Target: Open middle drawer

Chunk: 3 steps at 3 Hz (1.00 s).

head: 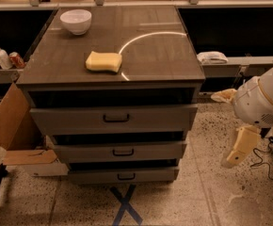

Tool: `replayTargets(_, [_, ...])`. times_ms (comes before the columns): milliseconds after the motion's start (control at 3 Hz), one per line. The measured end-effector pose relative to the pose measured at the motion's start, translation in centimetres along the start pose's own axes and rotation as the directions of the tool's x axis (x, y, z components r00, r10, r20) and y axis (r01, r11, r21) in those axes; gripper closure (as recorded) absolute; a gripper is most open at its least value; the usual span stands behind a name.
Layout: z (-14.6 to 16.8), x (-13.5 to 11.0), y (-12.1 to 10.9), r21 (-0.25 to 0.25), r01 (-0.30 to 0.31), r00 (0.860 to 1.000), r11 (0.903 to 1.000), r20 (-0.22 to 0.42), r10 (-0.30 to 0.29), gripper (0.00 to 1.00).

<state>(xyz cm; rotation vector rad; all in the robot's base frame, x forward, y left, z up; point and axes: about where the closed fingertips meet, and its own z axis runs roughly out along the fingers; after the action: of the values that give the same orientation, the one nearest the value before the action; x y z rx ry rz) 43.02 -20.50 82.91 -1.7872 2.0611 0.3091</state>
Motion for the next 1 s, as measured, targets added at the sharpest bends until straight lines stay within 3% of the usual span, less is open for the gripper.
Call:
replayTargets(333, [0.0, 0.0, 0.0, 0.0, 0.0, 1.0, 1.0, 0.0, 0.0, 0.0])
replayTargets(667, [4.9, 2.1, -0.4, -0.038, -0.001, 0.999, 0.9993, -0.036, 0.0, 0.0])
replayTargets(1000, [12.2, 6.0, -0.2, -0.081, 0.013, 0.997, 0.9967, -0.069, -0.018, 0.0])
